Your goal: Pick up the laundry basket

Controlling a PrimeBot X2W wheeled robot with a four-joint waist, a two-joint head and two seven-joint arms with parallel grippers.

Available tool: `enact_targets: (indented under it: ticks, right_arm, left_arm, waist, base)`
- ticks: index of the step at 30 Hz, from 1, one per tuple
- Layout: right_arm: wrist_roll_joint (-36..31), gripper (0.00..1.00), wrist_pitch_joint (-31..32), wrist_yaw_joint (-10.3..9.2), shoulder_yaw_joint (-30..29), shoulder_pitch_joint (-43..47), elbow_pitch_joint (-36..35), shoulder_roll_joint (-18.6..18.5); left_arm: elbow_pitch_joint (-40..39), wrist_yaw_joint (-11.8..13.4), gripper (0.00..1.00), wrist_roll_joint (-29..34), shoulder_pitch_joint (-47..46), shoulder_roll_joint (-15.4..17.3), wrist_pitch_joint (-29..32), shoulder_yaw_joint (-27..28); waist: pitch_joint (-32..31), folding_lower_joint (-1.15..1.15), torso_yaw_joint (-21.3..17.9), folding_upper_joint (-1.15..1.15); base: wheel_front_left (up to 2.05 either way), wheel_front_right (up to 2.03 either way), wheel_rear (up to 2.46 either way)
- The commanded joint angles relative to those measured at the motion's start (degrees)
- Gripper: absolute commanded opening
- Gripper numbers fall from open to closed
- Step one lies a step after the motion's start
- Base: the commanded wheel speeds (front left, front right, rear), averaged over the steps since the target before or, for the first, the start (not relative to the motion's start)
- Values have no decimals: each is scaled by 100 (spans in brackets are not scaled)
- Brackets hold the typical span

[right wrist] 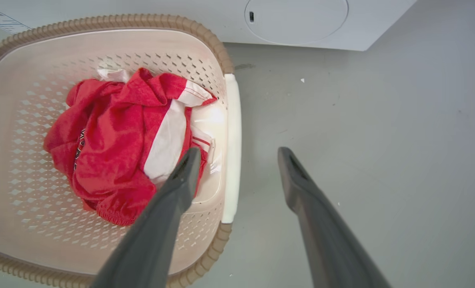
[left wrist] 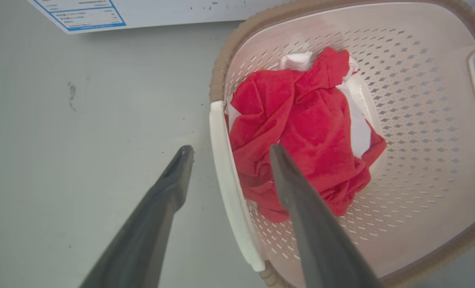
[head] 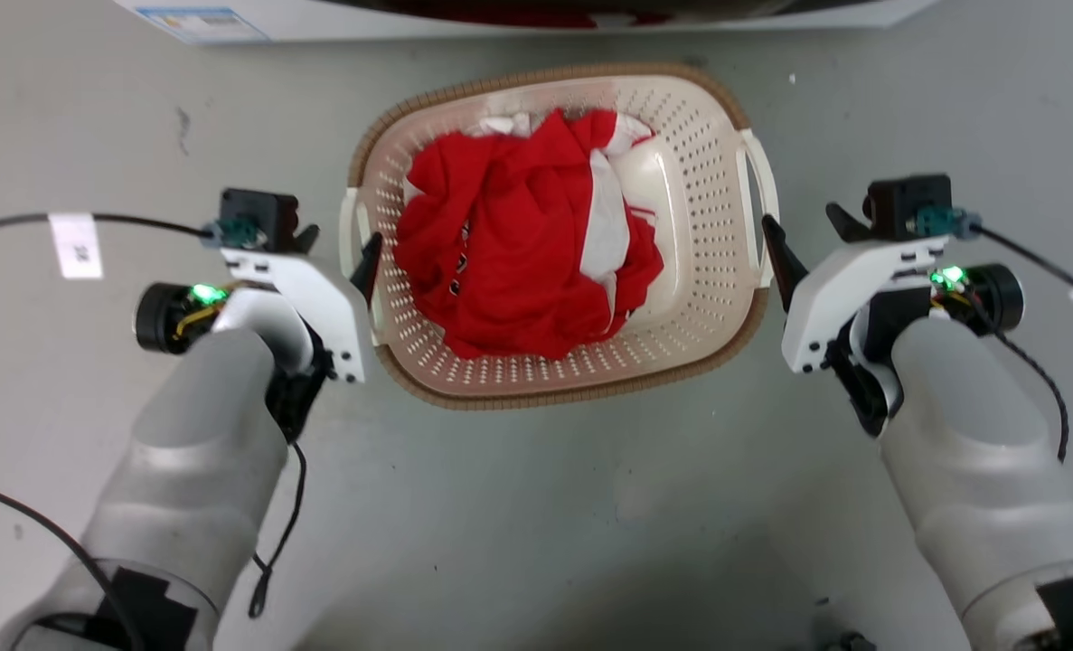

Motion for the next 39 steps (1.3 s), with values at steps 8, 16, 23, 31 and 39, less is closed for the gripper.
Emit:
enact_targets:
  ticks: [8, 16, 23, 31, 39]
  right_arm:
    - [294, 100, 62, -2, 402, -807, 732, 36]
    - [641, 91, 222, -3, 768, -1269, 1154, 110]
    - [1126, 0, 533, -4, 1132, -1311, 1188, 119]
    - [1812, 0, 958, -1, 1715, -1015, 1161, 128]
    - [2414, 0, 1877, 6, 2115, -786, 1170, 141]
  left_arm:
    - [153, 3, 100, -709, -606, 296, 486, -370]
    - [180, 3, 70, -1239, -920, 384, 945, -799]
    - [52, 2, 0, -1657, -993, 410, 1088, -1208]
    - [138, -4, 0, -2186, -849, 428, 1243, -1671]
    - [223, -5, 0, -2642, -654, 385, 1707, -1973]
  waist:
    - [650, -1, -115, 0]
    - [872, -1, -115, 0]
    - [845, -1, -90, 0]
    - [320, -1, -133, 0]
    - [-492, -1, -175, 0]
  base:
    - [0, 0, 0]
    - [0, 0, 0]
    - [0, 0, 0]
    - [0, 0, 0]
    - [0, 0, 0]
